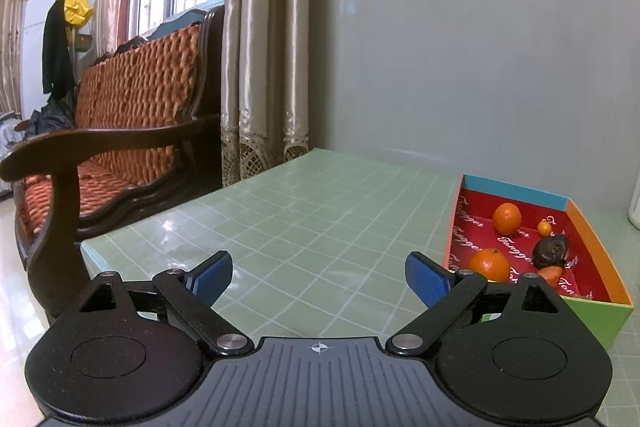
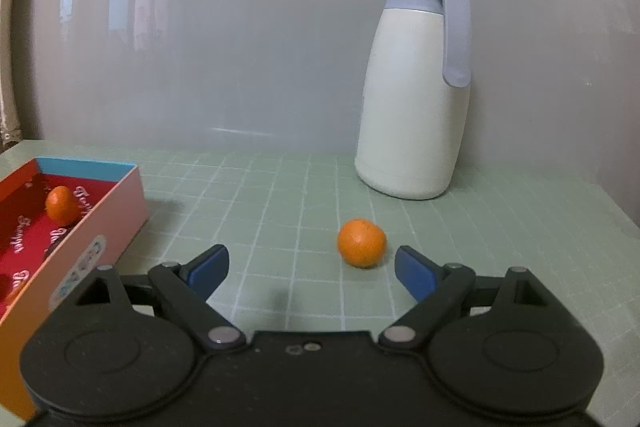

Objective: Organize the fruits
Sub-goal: 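Move the right tool to the last mandarin and close on it, then carry the mandarin in the right tool into the box and open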

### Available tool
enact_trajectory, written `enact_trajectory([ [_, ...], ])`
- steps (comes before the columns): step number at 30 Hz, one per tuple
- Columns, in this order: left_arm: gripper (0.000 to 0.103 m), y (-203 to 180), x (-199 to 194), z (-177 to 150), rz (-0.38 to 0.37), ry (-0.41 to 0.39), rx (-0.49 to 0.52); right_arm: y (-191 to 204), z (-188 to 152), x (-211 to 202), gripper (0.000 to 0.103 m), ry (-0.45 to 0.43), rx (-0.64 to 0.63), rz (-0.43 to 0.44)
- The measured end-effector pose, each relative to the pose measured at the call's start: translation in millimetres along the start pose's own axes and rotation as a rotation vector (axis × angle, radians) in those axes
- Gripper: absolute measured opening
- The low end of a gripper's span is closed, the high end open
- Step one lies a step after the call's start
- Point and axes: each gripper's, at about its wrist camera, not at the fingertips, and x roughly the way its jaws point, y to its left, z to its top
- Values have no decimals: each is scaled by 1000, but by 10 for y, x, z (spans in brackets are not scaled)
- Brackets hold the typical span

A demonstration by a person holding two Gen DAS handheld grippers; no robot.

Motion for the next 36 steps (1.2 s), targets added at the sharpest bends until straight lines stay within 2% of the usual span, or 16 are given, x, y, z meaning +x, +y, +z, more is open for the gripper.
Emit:
enact_trajectory([
  [8,94,-76,27,-26,-12,0,3,-60,117,290,88,20,-8,-12],
  [11,95,-79,67,-32,-14,18,-5,-58,144,415,80,46,-19,-7],
  [13,95,-74,93,-32,-16,28,-16,-85,152,495,69,73,-4,0],
  [18,96,-78,125,-52,-21,47,-35,-121,148,608,67,94,-3,-27],
  [21,96,-80,132,-57,-25,52,-35,-130,158,629,59,94,-19,-61],
  [29,96,-121,128,-69,-28,56,-27,-297,137,721,59,127,19,-94],
  [32,96,-144,129,-76,-28,59,-23,-381,126,796,48,151,47,-96],
  [34,96,-154,127,-78,-30,61,-23,-450,106,842,37,174,76,-79],
  [36,97,-162,122,-80,-31,62,-21,-470,101,843,37,174,97,-70],
])
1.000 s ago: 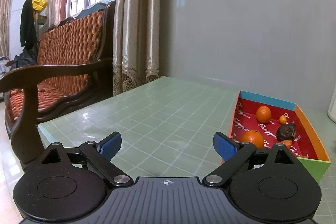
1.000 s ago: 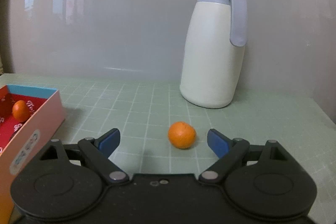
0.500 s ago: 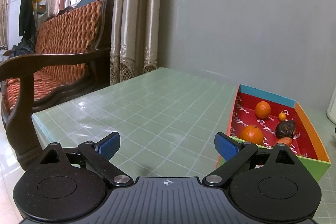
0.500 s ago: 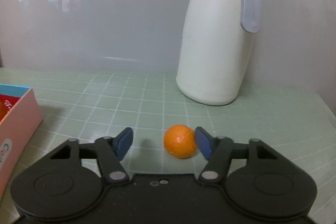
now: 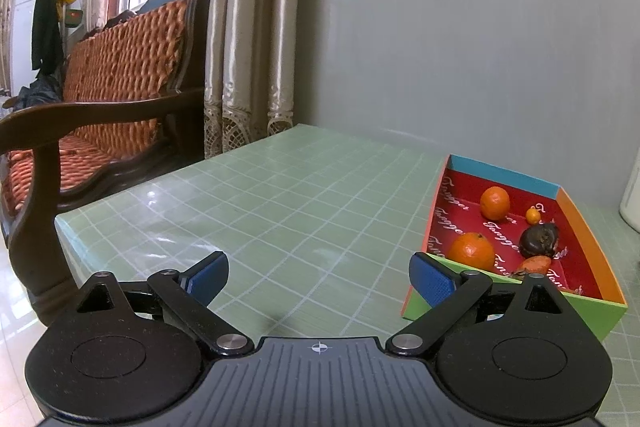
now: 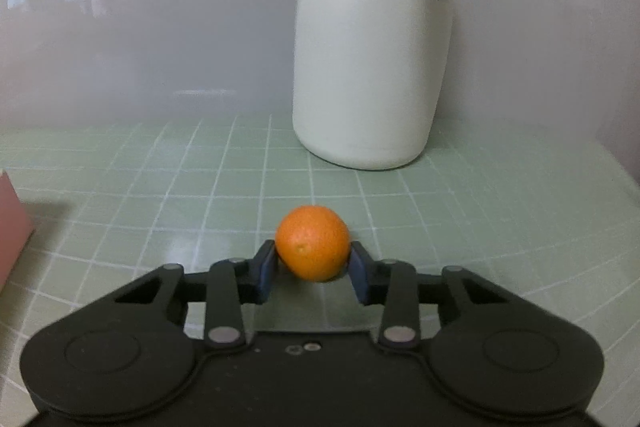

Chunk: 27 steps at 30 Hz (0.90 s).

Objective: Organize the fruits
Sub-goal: 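Carry the mandarin in the right tool into the box and open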

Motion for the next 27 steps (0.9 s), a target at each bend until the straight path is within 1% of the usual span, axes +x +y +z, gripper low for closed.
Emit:
enact_trajectory([
  [4,97,-24,2,-2,-3,3,7,3,-32,3,35,-14,3,-1],
  [6,97,-30,-5,-4,-3,2,7,-5,-30,34,35,-13,7,10],
  [9,97,-27,-4,-4,-4,3,5,67,-35,-27,35,-19,-11,29],
  [13,97,-24,-10,-4,-3,6,0,223,-35,-203,35,-54,-49,86],
  [16,97,-16,-18,-4,-4,5,-1,380,-21,-439,35,-91,-70,163],
  [22,97,24,0,4,-7,22,-17,758,-32,-1028,35,-183,-127,349],
  [24,98,44,10,4,-10,31,-24,900,-61,-1183,35,-197,-155,400],
  [27,99,67,43,9,-12,52,-32,1101,-130,-1336,35,-195,-198,460],
])
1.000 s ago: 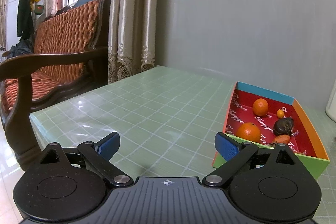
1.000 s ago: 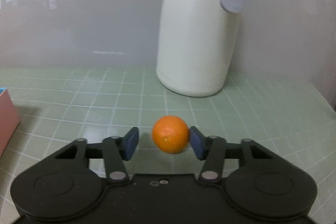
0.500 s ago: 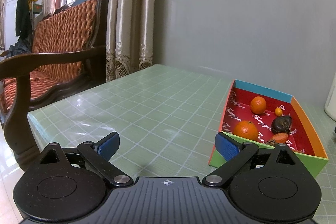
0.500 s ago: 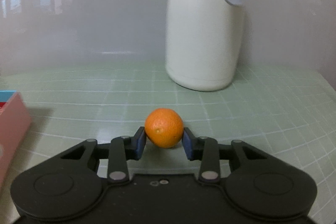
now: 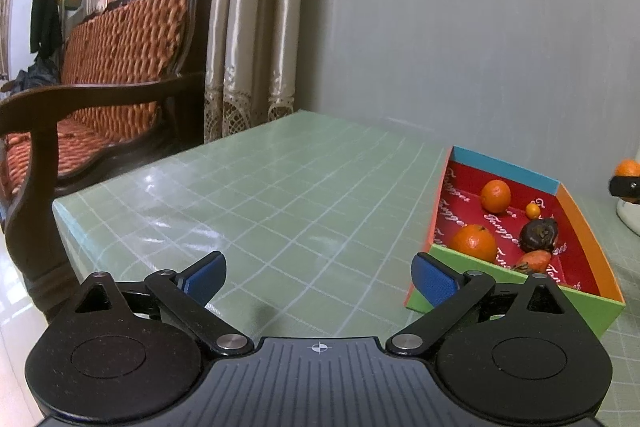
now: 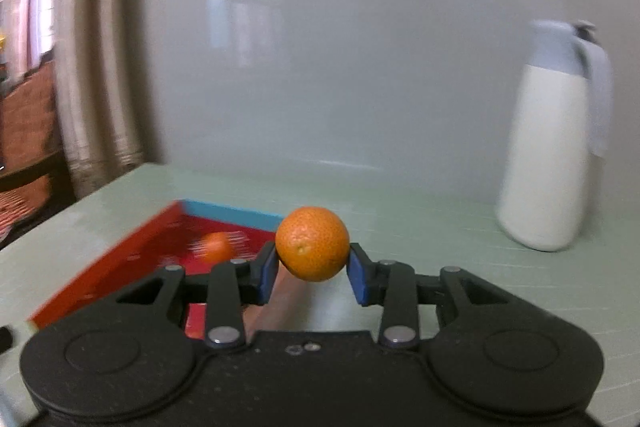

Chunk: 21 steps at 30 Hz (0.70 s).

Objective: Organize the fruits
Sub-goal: 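Carry the mandarin in the right tool into the box and open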

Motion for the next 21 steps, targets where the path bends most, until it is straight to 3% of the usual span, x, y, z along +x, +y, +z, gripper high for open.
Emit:
enact_trajectory([
  [8,101,69,61,-5,-14,56,-34,488,-101,150,35,81,-52,75],
  [21,101,76,100,-22,-17,92,-23,916,-231,170,35,155,-135,64],
])
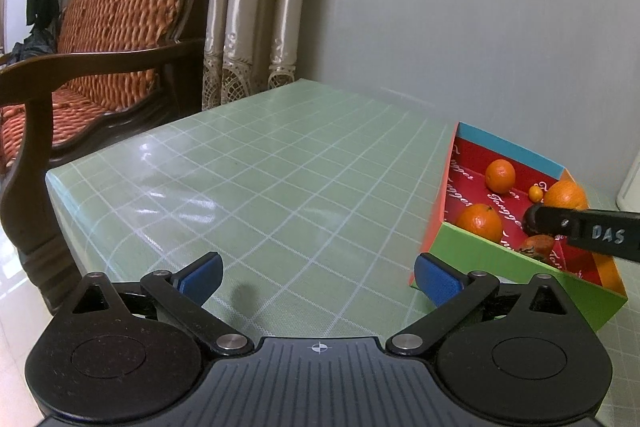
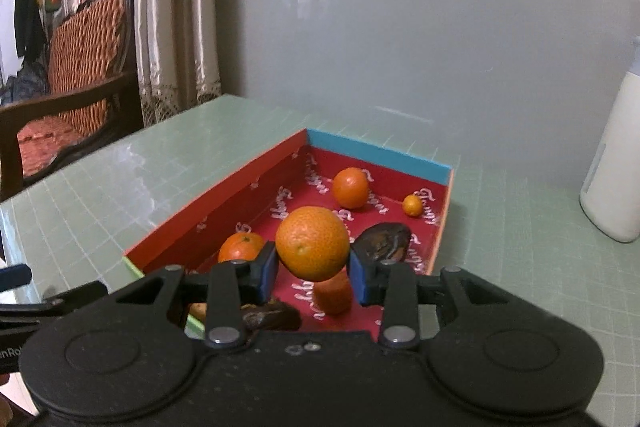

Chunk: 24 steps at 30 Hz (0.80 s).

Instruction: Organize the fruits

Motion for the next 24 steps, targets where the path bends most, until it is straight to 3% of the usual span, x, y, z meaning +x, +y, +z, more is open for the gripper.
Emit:
enact_trajectory([
  [5,102,-23,-13,-2,0,-6,10,76,-31,55,39,35,-13,-9],
  [6,102,-29,-12,-5,0,-7,13,83,-35,47,47,33,-14,-14],
  [7,102,-38,-11,-8,2,-8,16,84,-40,28,64,24,-12,-22],
  [9,102,-57,-9,-16,3,-11,23,67,-51,-51,77,-14,-3,-25],
  [14,102,-111,-16,-17,0,-22,40,-87,-55,-308,77,-85,51,-33],
  [16,102,-148,-7,-17,-4,-14,53,-183,-67,-416,87,-99,89,-42],
  [21,102,-222,-51,40,-38,16,66,-404,-166,-744,94,-123,170,-107],
  [24,102,-296,-171,103,-56,10,76,-495,-259,-917,103,-125,210,-151],
])
